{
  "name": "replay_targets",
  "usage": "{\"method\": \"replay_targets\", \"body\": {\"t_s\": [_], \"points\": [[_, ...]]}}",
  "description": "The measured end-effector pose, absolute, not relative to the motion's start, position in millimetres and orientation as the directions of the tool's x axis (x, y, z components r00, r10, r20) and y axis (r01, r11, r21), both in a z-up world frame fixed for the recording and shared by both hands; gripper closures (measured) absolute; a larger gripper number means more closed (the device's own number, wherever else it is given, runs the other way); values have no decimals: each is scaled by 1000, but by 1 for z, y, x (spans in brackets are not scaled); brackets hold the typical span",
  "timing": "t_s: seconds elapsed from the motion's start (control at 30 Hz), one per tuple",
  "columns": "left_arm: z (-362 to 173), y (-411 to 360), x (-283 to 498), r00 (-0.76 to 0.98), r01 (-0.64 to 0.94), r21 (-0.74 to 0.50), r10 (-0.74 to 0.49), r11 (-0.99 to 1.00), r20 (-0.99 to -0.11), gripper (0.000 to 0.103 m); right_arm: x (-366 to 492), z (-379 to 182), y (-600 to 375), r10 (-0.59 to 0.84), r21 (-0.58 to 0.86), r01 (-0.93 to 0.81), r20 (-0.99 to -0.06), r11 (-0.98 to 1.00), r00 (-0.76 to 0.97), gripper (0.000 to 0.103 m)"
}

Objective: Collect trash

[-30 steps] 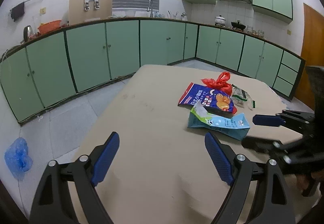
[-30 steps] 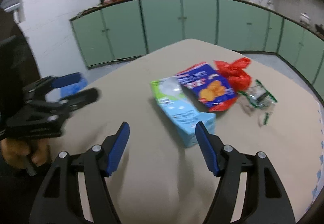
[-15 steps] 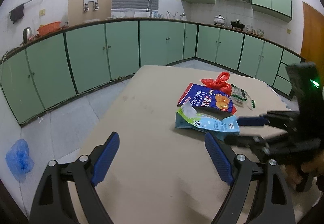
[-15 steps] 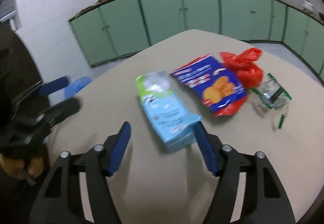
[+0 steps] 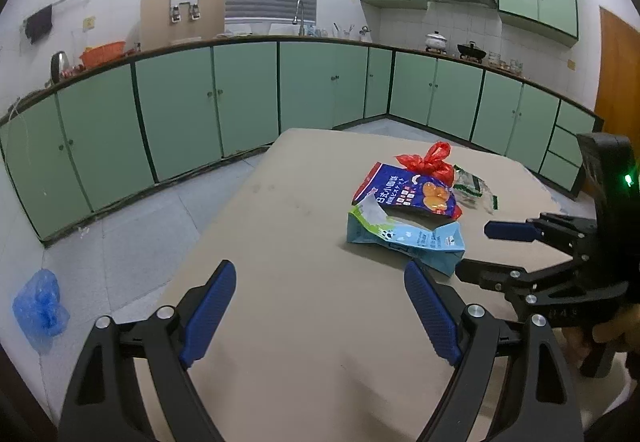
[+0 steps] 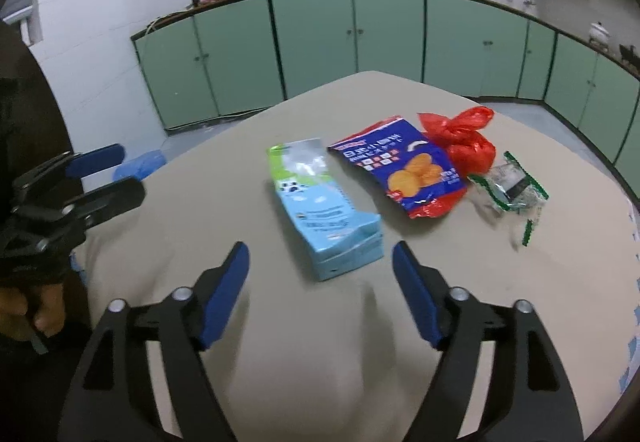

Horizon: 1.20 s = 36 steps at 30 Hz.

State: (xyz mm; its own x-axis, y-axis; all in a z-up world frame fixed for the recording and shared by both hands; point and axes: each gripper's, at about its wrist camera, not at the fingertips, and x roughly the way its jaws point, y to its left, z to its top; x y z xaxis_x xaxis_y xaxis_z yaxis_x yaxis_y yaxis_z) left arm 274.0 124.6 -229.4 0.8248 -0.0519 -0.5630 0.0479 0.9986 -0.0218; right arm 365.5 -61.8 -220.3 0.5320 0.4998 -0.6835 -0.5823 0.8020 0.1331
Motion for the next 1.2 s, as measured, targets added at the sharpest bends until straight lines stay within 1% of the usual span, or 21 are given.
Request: {"method": "replay_targets", "body": {"t_s": [0.13, 0.27, 0.4, 0.47, 0.53, 0.63, 0.77, 0.83, 0.9, 1.0, 1.03, 1.13, 1.2], "points": [[-229, 125, 275, 827, 47, -27, -54, 999, -560, 18, 383, -224, -56, 508, 157, -582, -694, 798, 510, 28], [-230, 126, 277, 823, 44, -21, -48, 999, -565, 18, 389, -228, -46, 530, 163, -619, -705, 768, 472, 27], [-229, 131, 275, 822, 37, -30, -48, 999, -568, 18, 357, -225, -34, 607, 189, -730, -708, 657, 362, 33], [-228, 132, 274, 822, 41, -27, -49, 999, -568, 18, 328, -219, -33, 628, 162, -781, -700, 604, 340, 33], [-229, 129, 274, 816, 50, -31, -59, 998, -575, 18, 308, -215, -37, 618, 125, -789, -699, 601, 360, 35], [-225, 117, 270, 821, 59, -21, -61, 998, -568, 18, 304, -209, -61, 566, 89, -720, -687, 688, 456, 35], [-222, 95, 273, 820, 55, -45, -71, 997, -568, 18, 302, -194, -119, 516, 155, -558, -631, 815, 579, 31], [-223, 74, 278, 816, 41, -33, -52, 999, -576, 18, 296, -188, -152, 475, 172, -476, -597, 862, 646, 27], [-225, 58, 284, 815, 26, -35, -42, 999, -578, 18, 289, -187, -180, 445, 180, -428, -588, 886, 675, 26], [-234, 24, 301, 809, -33, -14, 19, 999, -588, 18, 285, -190, -212, 415, 191, -379, -590, 905, 693, 26], [-237, 18, 305, 805, -39, -19, 20, 999, -592, 18, 284, -189, -222, 407, 195, -366, -588, 910, 699, 26], [-246, -6, 324, 787, -104, 14, 91, 994, -611, 18, 283, -190, -240, 397, 205, -345, -584, 916, 708, 26], [-251, -9, 334, 770, -146, -3, 112, 989, -628, 18, 284, -190, -244, 399, 205, -347, -577, 915, 713, 26]]}}
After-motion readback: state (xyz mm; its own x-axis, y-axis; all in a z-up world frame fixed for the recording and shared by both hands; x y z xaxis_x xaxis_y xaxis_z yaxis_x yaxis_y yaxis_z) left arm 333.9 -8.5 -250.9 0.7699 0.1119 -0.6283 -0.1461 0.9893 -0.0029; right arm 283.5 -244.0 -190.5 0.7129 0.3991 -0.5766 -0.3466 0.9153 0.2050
